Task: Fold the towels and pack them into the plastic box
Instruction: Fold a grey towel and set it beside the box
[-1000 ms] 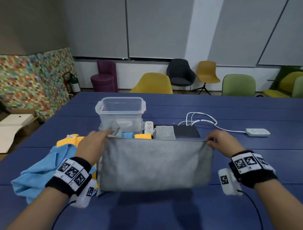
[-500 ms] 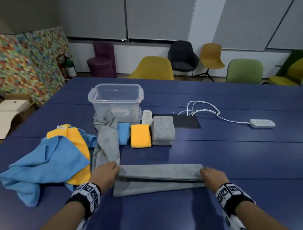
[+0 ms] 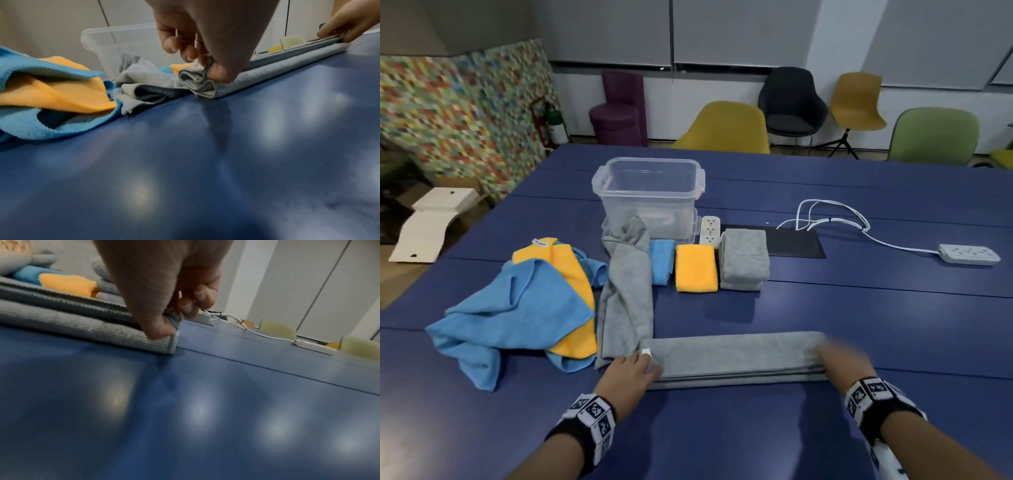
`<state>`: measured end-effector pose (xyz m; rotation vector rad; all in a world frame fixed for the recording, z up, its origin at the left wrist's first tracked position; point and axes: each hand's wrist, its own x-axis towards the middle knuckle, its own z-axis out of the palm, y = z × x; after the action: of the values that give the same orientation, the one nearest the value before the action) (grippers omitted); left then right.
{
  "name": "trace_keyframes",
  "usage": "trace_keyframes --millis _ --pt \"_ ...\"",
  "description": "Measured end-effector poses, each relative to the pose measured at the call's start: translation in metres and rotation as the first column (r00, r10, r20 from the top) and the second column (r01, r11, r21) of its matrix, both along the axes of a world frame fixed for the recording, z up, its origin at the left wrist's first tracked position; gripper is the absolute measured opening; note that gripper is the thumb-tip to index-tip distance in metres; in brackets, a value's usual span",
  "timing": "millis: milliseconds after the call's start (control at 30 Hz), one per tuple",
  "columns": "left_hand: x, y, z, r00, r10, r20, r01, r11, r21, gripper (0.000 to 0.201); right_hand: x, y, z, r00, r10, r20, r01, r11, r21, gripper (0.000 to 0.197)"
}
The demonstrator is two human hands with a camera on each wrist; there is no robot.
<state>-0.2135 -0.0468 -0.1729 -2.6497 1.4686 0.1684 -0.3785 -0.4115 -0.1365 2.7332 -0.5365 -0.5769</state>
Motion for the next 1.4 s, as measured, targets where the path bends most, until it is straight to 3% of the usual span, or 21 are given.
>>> trace_keyframes --millis 133,233,333,367,433,500,533,600,700,800,933,1133,1200,1267,1333,1367,1400 --pt "-0.004 0.001 -0.007 0.994 0.015 0.104 -0.019 0.999 0.037 0.075 -0.007 0.008 -0.009 0.999 0.040 -0.035 -0.039 0.999 0.030 0.039" --pt "-0.007 0.000 -0.008 0.994 0.023 0.107 -0.025 0.999 0.019 0.070 -0.006 0.009 -0.007 0.998 0.024 -0.064 -0.020 0.998 0.058 0.042" --pt "-0.012 -0.001 0.009 0.998 -0.045 0.054 0.049 0.996 -0.074 0.041 0.003 0.009 0.008 0.988 -0.017 -0.152 0.027 0.997 0.066 0.045" --pt "-0.011 -0.005 0.016 0.996 -0.052 0.074 0.063 0.985 -0.158 0.035 0.009 0.014 0.016 0.995 -0.022 -0.102 0.029 0.997 0.070 0.044" --pt "-0.011 -0.025 0.020 0.995 -0.020 0.098 0.052 0.942 -0.332 0.031 0.026 0.031 0.024 0.967 0.086 0.241 -0.106 0.992 0.070 0.034" --pt "-0.016 -0.057 0.017 0.999 0.035 0.009 -0.030 0.932 -0.361 0.040 0.044 0.060 0.022 0.914 0.089 0.396 -0.163 0.974 0.157 0.035" --pt "-0.022 -0.075 0.015 0.994 0.082 -0.074 -0.102 0.943 -0.317 0.052 0.053 0.076 0.013 0.920 0.075 0.384 -0.177 0.955 0.238 0.041" --pt "-0.037 -0.105 0.015 0.986 0.163 -0.041 -0.168 0.944 -0.286 0.070 0.066 0.106 -0.018 0.947 0.116 0.299 -0.201 0.941 0.273 0.051" --pt "-0.045 -0.118 -0.012 0.954 0.262 -0.145 -0.287 0.938 -0.193 0.067 0.068 0.123 -0.055 0.957 0.109 0.269 -0.192 0.932 0.306 0.057" --pt "-0.043 -0.101 -0.037 0.922 0.301 -0.243 -0.324 0.944 -0.063 0.058 0.050 0.101 -0.075 0.965 0.097 0.245 -0.186 0.910 0.371 0.062" --pt "-0.022 -0.061 -0.045 0.870 0.377 -0.317 -0.439 0.886 -0.150 0.058 0.030 0.053 -0.075 0.969 0.010 0.246 -0.104 0.921 0.375 0.068" --pt "-0.008 -0.036 -0.045 0.872 0.421 -0.251 -0.452 0.888 -0.082 0.064 0.004 -0.009 -0.068 0.988 -0.092 0.122 0.038 0.921 0.388 0.069" --pt "-0.009 -0.038 -0.043 0.871 0.446 -0.205 -0.467 0.882 -0.065 0.066 0.002 -0.018 -0.071 0.997 -0.035 0.074 0.004 0.922 0.387 0.071" --pt "-0.010 -0.037 -0.045 0.871 0.466 -0.154 -0.483 0.869 -0.103 0.065 0.004 -0.015 -0.070 0.994 0.037 0.106 -0.070 0.940 0.333 0.071" --pt "-0.007 -0.029 -0.039 0.866 0.489 -0.108 -0.500 0.833 -0.237 0.061 0.013 -0.005 -0.060 0.985 -0.003 0.171 -0.044 0.962 0.269 0.072" --pt "-0.004 -0.024 -0.030 0.839 0.527 -0.137 -0.542 0.782 -0.309 0.055 0.019 0.005 -0.050 0.983 -0.036 0.180 -0.011 0.967 0.254 0.064" --pt "0.000 -0.018 -0.020 0.777 0.592 -0.216 -0.625 0.681 -0.382 0.046 0.028 0.018 -0.042 0.970 -0.021 0.243 -0.039 0.971 0.237 0.054"
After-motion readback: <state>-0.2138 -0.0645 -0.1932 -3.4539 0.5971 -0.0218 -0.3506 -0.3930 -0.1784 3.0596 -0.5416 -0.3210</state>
